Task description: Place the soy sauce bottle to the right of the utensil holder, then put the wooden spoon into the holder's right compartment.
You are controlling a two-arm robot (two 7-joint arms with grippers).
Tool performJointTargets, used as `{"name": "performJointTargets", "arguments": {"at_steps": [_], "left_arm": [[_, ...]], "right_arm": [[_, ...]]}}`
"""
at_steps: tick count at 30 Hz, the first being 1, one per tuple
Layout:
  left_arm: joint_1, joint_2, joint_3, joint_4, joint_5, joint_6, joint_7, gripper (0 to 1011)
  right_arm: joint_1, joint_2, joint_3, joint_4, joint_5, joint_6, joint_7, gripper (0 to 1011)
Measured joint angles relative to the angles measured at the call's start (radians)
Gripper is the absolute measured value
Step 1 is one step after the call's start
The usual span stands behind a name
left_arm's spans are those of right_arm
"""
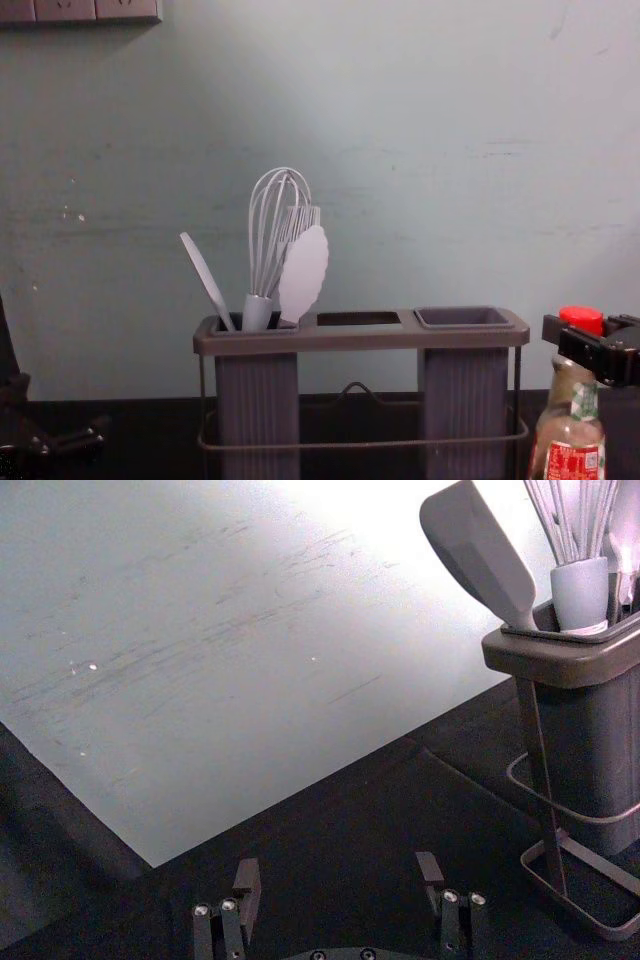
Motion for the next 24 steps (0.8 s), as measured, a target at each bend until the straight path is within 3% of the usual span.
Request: {"name": "performJointTargets", "arguments": {"at_steps": [12,18,24], "left_arm": [[0.0,0.0,0.0,0.0,0.0,0.0,0.0,1011],[0.0,0.0,0.0,0.0,0.0,0.0,0.0,1011],[0.0,0.0,0.0,0.0,0.0,0.0,0.0,1011]], "right_arm": [[0.021,-0.011,-0.005,0.032,-0.003,0.0,0.0,398],[0.019,-0.012,0.001,0.03,0.003,0.0,0.0,595],[-0.004,-0.002,0.018,-0.02,0.013,0.0,-0.005,783]]}}
